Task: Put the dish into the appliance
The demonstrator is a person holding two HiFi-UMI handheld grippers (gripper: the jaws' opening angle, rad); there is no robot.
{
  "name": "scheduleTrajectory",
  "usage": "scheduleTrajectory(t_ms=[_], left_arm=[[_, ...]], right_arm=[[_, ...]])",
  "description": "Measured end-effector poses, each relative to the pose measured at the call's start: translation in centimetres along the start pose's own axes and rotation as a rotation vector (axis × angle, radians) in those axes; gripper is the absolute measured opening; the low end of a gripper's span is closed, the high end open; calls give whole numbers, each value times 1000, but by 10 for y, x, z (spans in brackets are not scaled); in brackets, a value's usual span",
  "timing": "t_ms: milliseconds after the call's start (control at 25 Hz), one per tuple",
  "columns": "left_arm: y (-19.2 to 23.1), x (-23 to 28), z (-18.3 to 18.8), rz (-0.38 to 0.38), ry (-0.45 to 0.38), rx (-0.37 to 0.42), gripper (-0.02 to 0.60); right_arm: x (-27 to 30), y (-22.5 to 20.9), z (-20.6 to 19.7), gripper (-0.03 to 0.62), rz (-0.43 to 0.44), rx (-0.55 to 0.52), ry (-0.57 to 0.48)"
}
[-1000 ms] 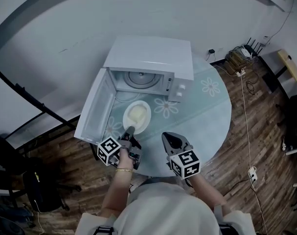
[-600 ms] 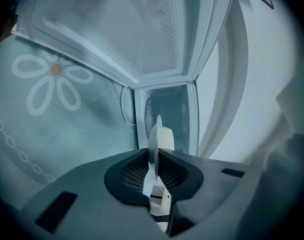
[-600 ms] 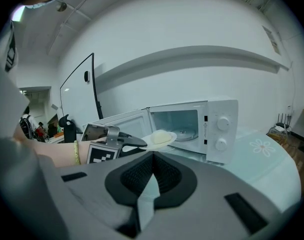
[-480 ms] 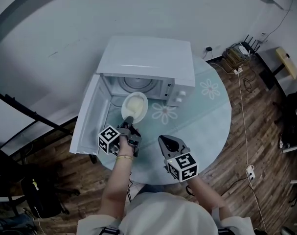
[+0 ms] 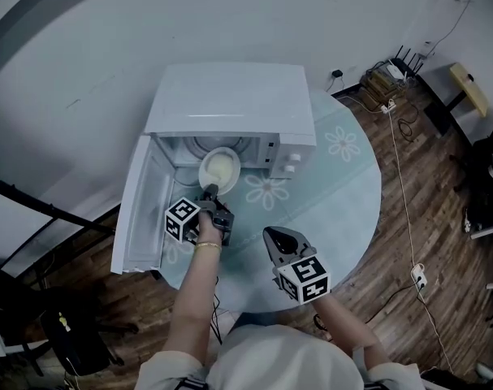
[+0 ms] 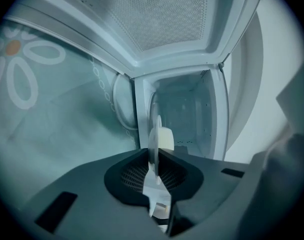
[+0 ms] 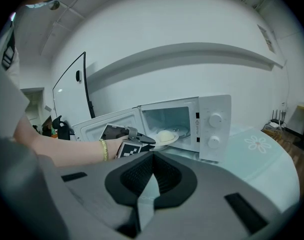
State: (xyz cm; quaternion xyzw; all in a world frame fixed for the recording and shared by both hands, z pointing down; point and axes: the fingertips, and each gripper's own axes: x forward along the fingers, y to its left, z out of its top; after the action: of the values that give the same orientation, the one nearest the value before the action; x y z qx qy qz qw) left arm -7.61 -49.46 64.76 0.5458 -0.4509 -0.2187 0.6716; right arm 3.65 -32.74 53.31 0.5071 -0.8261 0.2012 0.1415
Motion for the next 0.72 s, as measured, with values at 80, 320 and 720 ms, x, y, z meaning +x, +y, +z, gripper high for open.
scheduleTrajectory(t_ms=[80, 320, 720], left_arm=[[1, 8, 4, 10, -5, 8, 48], [-1, 33, 16, 18, -14, 12, 48], [-2, 70, 33, 43, -34, -2, 46]], right_arm=[[0, -4, -2, 5, -8, 7, 4], [6, -8, -6, 5, -15, 18, 13], [18, -13, -6, 5, -19, 33, 25]])
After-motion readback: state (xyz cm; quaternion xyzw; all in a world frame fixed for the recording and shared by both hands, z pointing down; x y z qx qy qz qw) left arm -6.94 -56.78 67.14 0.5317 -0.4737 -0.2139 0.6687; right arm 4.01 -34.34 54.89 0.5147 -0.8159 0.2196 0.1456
